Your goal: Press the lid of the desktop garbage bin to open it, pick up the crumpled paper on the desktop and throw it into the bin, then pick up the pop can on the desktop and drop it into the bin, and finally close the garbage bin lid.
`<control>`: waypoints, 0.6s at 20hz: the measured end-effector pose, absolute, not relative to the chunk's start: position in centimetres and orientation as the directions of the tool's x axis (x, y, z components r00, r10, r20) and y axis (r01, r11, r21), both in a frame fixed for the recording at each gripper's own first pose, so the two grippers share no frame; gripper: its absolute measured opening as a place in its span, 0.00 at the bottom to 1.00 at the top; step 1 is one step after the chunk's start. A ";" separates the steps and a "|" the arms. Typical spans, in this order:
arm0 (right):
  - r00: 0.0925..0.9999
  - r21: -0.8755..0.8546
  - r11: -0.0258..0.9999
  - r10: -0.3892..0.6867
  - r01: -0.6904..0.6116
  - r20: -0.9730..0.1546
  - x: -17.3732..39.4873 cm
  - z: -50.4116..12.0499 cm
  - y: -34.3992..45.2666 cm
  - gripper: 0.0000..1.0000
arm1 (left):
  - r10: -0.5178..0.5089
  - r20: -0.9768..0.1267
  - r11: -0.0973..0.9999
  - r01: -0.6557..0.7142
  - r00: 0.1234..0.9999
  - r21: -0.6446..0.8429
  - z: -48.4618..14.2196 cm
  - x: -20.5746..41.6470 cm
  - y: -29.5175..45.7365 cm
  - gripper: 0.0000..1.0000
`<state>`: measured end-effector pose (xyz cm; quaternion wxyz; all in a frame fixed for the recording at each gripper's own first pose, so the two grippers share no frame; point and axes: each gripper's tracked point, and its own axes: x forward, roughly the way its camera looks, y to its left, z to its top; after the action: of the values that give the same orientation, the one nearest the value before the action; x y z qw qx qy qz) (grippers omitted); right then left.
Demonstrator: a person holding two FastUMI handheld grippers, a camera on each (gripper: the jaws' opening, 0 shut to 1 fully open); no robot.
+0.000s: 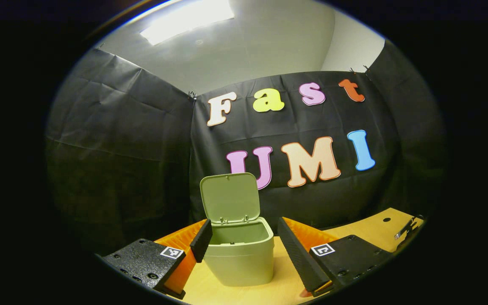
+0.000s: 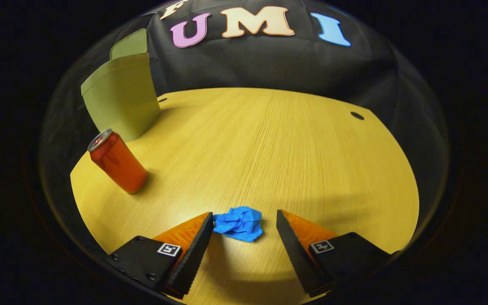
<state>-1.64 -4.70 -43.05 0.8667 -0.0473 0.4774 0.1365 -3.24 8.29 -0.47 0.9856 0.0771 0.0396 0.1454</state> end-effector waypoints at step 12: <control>0.600 0.122 0.940 0.300 -0.319 -0.741 0.8 -38.3 -2.3 0.10 | 0.225 -0.150 0.973 -0.213 0.963 0.091 -4.5 -3.0 6.8 0.93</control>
<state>0.76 -2.29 -38.28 0.8944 -0.0115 0.4122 0.1729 -2.96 6.75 -4.52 0.9900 0.0368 0.0797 0.1107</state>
